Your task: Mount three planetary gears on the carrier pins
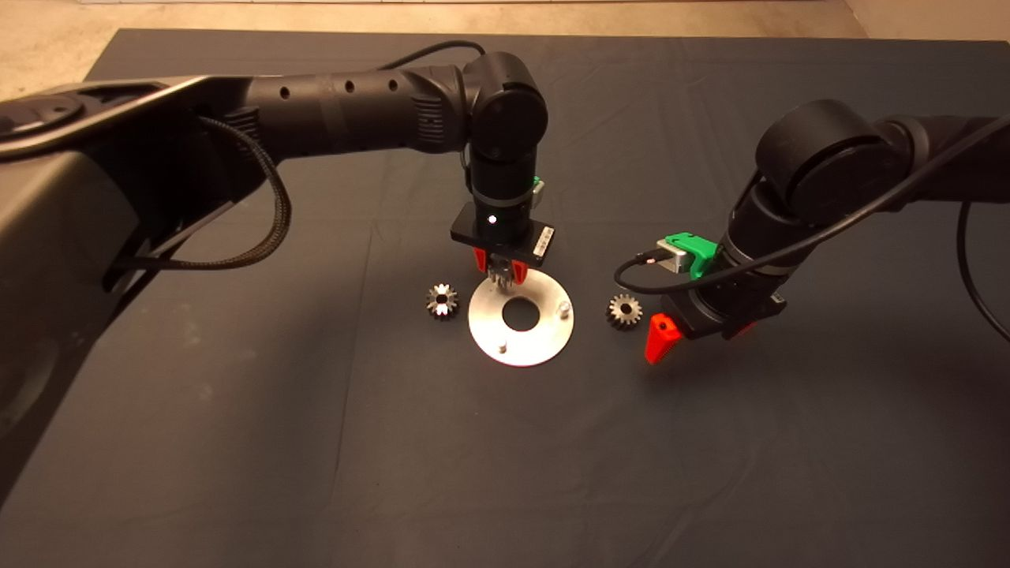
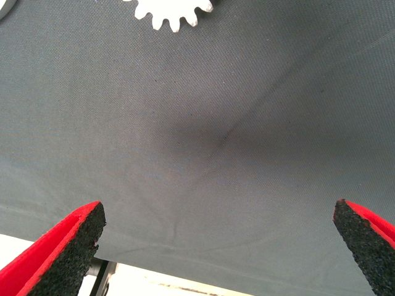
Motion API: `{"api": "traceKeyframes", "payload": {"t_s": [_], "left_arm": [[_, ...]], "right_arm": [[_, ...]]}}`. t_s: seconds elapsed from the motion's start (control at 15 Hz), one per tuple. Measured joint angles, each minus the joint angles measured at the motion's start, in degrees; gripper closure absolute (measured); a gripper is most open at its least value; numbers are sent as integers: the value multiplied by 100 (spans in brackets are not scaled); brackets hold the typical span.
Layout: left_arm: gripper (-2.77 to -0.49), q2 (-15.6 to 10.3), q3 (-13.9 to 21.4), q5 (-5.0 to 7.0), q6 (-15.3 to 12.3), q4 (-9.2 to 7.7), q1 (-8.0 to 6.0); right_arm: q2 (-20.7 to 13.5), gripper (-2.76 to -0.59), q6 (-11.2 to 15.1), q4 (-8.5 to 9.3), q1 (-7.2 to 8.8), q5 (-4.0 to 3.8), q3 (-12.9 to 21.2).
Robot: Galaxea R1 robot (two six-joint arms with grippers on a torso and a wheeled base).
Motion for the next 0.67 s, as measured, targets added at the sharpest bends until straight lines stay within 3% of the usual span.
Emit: {"api": "traceKeyframes", "payload": {"t_s": [0.67], "left_arm": [[-93,4,37,28,2,87,17]], "right_arm": [[-1,-276,-2,0,0,0,0]]}}
